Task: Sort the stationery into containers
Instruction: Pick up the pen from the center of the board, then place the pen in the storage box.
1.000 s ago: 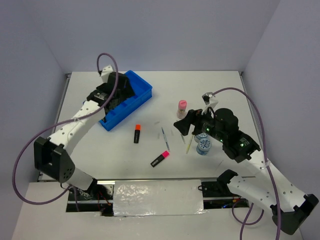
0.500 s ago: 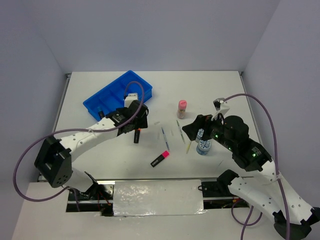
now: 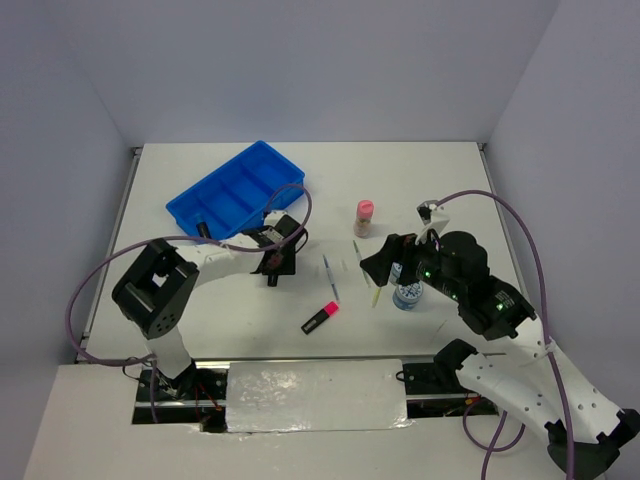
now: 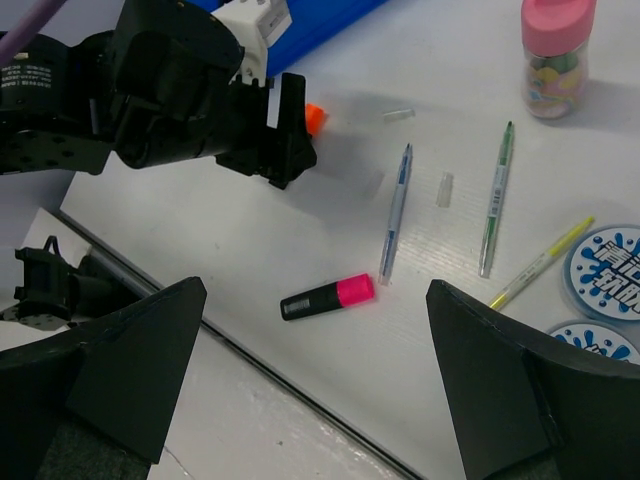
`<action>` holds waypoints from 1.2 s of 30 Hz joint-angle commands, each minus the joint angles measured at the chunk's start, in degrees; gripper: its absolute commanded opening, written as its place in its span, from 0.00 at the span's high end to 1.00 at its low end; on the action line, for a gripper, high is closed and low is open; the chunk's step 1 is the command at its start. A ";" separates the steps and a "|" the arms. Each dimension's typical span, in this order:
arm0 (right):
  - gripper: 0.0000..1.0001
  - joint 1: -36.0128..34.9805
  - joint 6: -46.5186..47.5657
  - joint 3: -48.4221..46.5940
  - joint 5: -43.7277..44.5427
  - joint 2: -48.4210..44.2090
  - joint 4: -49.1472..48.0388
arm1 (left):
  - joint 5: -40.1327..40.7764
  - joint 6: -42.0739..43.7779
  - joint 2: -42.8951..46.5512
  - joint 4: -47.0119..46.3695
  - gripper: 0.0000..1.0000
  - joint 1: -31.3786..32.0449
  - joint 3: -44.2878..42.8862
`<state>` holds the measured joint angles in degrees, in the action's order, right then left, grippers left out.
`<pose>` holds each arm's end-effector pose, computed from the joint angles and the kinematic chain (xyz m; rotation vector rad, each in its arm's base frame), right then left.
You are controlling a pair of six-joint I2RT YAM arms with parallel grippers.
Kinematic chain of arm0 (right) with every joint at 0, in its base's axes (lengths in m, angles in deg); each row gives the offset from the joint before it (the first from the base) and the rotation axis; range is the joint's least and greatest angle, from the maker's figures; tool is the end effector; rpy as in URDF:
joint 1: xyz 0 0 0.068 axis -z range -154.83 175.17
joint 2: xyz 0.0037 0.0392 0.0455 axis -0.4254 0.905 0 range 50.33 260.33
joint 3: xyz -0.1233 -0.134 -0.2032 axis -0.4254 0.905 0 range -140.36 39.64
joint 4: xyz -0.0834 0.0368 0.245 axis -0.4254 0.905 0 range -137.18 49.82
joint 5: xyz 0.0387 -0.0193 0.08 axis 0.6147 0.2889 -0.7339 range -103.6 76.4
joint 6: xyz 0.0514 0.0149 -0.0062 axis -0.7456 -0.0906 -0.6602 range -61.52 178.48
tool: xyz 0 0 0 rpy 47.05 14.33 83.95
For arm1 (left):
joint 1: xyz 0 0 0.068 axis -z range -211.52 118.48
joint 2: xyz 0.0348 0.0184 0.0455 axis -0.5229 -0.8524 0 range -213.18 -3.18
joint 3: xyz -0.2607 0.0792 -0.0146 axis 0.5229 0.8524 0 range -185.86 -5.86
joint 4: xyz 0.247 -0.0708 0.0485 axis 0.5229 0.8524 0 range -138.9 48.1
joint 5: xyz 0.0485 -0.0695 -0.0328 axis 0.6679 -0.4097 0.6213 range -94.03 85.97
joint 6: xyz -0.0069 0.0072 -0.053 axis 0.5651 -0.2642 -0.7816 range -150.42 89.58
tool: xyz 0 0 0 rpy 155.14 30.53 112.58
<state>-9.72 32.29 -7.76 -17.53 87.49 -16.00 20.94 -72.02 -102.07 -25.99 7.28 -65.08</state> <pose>0.1154 0.0834 0.3365 -0.2003 2.0051 0.7637 0.2718 -0.1993 0.1698 -0.1962 2.4985 0.0293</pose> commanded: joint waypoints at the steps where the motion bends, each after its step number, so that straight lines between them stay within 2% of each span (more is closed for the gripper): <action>1: 0.00 -0.26 -0.44 0.11 -0.74 -0.34 -1.65 | -0.98 0.74 -1.30 -2.79 0.28 -1.36 0.42; 5: 0.00 -0.17 -0.17 -0.33 -0.73 -0.34 -1.56 | -2.29 0.47 -1.48 -4.72 0.41 -2.24 2.96; 6: 0.00 -0.26 -0.17 -0.41 -0.73 -0.34 -1.47 | -2.64 0.30 -1.48 -4.90 0.53 -2.42 3.32; 9: 0.01 -0.17 -0.08 -0.85 -0.65 -0.34 -1.47 | -3.61 0.21 -1.30 -5.69 0.73 -2.42 4.46; 11: 0.01 -0.26 -0.08 -1.21 -0.65 -0.34 -1.30 | -4.23 0.21 -1.30 -6.04 0.79 -2.51 5.08; 12: 0.00 -0.26 0.00 -1.29 -0.65 -0.43 -1.30 | -4.66 0.03 -1.13 -6.13 0.88 -2.42 5.17; 15: 0.01 -0.26 0.35 -1.91 -0.30 -0.69 -0.68 | -5.72 -0.58 2.37 -6.74 1.00 -2.51 6.48; 19: 0.00 -0.17 1.06 -2.79 0.06 -0.69 -0.33 | -4.24 -0.41 11.51 -3.42 1.00 -2.42 4.48; 22: 0.00 -0.26 1.32 -2.88 0.23 -0.34 -0.33 | -0.99 -0.32 17.58 2.82 1.00 -3.38 -1.06; 23: 0.00 -0.26 1.41 -2.79 0.06 -0.17 -0.59 | 0.33 -0.41 19.59 3.97 1.00 -4.43 -3.51; 26: 0.00 -0.17 0.97 -2.53 -0.64 0.18 -1.38 | -0.18 -1.63 21.37 4.95 1.00 -12.68 -6.43; 30: 0.00 -0.26 0.79 -3.14 -1.35 0.45 -1.39 | -0.01 -3.48 18.13 6.70 0.97 -24.36 -10.73; 36: 0.00 -0.26 1.23 -3.32 -0.21 0.54 0.11 | 0.69 -5.68 11.45 5.04 0.95 -32.11 -13.91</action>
<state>-9.72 32.64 -8.54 -17.90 88.13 -15.78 20.85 -75.56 -88.28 -21.99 -22.90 -77.76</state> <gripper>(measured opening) 0.995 0.419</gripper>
